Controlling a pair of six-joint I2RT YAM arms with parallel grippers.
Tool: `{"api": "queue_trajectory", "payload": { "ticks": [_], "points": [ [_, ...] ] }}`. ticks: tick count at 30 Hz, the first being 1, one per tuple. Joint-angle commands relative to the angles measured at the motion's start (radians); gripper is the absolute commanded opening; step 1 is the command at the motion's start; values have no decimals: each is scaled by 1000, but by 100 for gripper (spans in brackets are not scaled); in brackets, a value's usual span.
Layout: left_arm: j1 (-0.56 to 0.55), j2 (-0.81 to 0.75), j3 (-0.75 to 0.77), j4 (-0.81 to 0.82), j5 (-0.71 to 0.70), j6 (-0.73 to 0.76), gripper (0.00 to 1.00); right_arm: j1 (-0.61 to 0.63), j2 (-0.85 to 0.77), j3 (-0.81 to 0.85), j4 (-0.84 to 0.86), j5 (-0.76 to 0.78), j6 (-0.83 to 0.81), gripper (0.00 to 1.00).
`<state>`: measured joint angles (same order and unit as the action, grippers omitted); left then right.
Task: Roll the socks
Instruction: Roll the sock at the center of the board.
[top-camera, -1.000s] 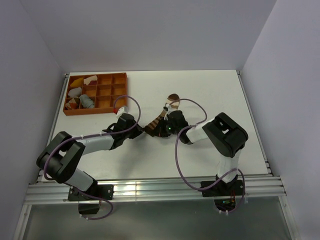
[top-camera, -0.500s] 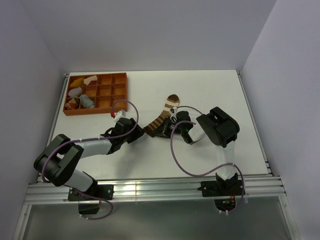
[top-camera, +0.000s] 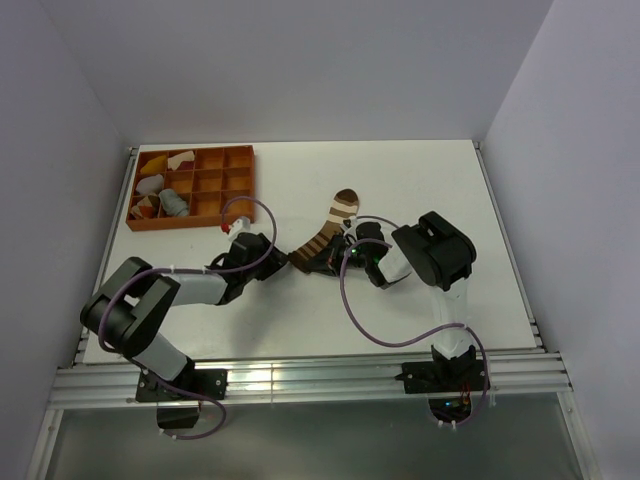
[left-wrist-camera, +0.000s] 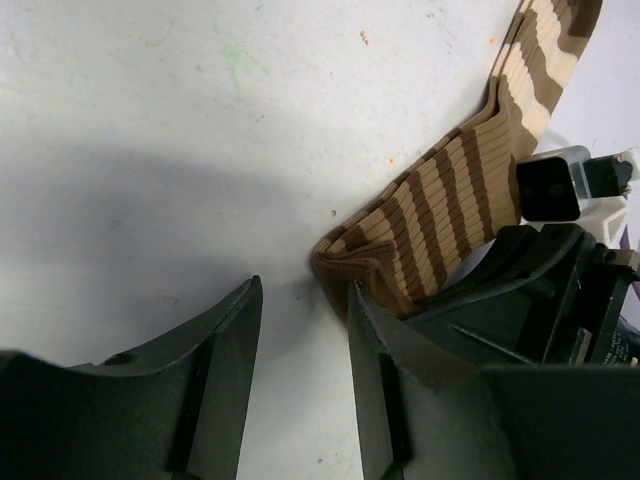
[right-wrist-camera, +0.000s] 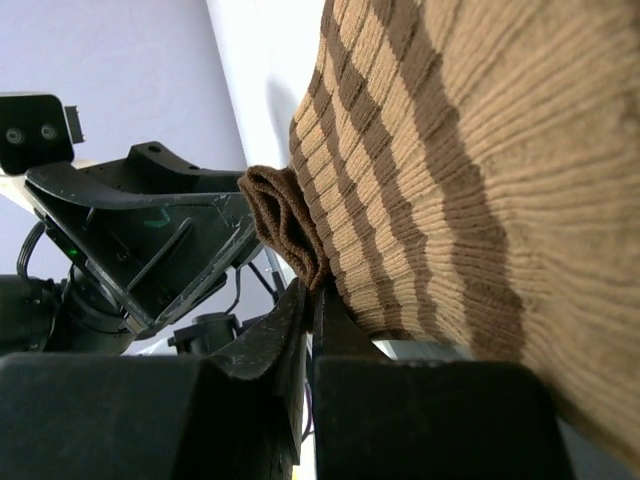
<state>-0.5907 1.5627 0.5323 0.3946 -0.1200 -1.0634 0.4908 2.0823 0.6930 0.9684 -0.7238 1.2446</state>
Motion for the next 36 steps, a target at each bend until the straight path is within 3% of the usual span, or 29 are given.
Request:
{"api": "queue_trajectory", "payload": {
  "ticks": [1, 12, 27, 32, 36],
  "points": [
    [6, 31, 17, 45, 25, -9, 45, -11, 27, 7, 4, -17, 38, 0],
    [11, 111, 21, 102, 80, -46, 45, -14, 24, 23, -76, -5, -5, 0],
    [6, 204, 95, -19, 71, -50, 37, -12, 21, 36, -146, 21, -50, 0],
    [0, 211, 126, -77, 54, -43, 26, -12, 19, 39, -163, 23, -60, 0],
    [-4, 211, 147, -134, 31, -38, 6, -12, 7, 43, -183, 30, -80, 0]
  ]
}}
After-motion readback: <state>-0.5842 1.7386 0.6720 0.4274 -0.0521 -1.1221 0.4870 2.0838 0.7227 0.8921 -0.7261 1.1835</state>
